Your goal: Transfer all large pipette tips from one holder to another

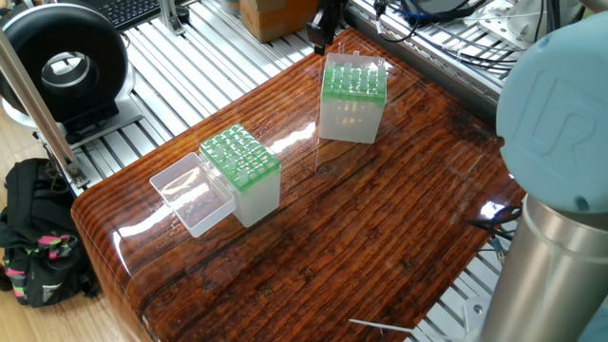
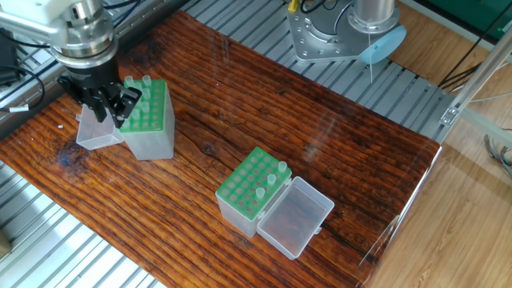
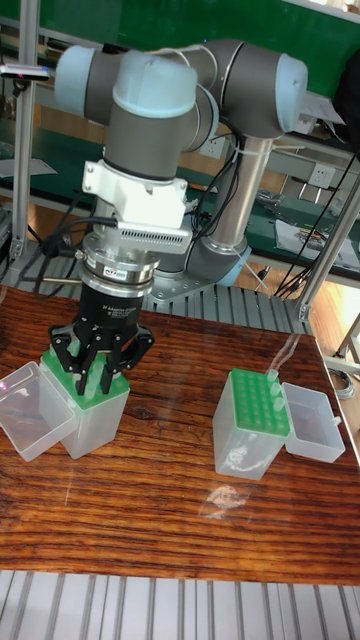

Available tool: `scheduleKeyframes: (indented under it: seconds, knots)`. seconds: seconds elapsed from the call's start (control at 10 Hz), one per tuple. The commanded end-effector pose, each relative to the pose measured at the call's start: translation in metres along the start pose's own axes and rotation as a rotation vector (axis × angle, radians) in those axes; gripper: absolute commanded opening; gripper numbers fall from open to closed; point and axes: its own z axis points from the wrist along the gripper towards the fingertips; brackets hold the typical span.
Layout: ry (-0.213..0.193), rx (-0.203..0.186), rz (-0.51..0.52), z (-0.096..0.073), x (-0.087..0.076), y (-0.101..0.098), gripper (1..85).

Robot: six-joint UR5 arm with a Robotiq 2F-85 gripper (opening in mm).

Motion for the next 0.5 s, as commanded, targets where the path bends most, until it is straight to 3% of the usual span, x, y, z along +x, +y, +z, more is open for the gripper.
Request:
scheduleKeyframes:
  seconds: [0.0,0.4]
  knots:
    - [-0.007,-0.014,0.018,0.011,0.004,0.006,34.3]
    - [0.008,-0.015,0.010,0.019,0.015,0.004,33.7]
